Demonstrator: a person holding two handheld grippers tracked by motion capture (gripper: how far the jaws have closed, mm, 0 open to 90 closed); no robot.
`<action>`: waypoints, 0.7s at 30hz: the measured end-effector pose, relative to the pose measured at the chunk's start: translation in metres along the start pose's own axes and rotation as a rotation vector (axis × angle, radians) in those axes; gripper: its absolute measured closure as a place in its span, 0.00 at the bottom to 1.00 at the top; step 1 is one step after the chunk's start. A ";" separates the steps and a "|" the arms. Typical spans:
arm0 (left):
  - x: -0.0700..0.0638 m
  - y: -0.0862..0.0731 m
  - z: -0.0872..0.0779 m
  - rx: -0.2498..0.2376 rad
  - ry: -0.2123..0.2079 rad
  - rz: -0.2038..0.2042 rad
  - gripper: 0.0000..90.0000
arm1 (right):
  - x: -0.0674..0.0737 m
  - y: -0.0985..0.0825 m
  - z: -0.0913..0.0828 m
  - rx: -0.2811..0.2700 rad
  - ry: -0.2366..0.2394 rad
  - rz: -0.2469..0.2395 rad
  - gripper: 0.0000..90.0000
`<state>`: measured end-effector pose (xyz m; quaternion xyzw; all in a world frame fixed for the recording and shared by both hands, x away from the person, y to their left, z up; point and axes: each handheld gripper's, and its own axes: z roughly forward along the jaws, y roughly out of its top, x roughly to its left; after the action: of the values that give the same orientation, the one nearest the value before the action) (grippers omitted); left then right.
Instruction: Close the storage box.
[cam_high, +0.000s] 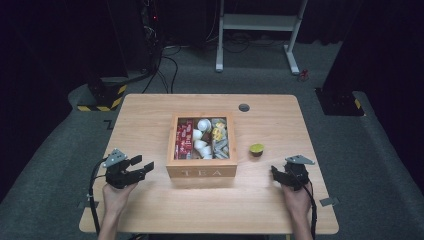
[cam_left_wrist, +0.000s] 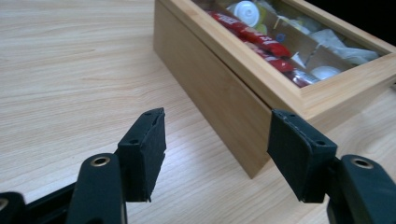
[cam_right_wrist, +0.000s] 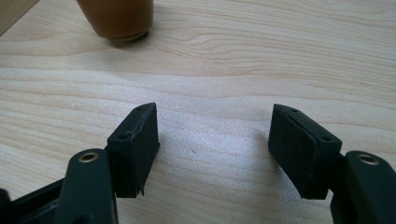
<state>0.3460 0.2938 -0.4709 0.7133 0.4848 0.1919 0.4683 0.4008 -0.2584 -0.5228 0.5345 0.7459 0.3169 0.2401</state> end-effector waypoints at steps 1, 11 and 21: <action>0.001 0.000 0.001 0.005 0.005 0.004 0.42 | 0.000 0.000 0.000 0.000 0.000 0.000 0.37; 0.012 -0.013 0.019 0.071 0.086 -0.017 0.41 | 0.000 0.000 0.000 0.000 0.000 0.000 0.37; 0.010 -0.023 0.039 0.145 0.127 -0.004 0.41 | 0.000 0.000 0.000 0.000 0.000 0.000 0.37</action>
<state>0.3676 0.2861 -0.5116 0.7309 0.5274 0.2002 0.3842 0.4008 -0.2584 -0.5228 0.5345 0.7459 0.3168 0.2399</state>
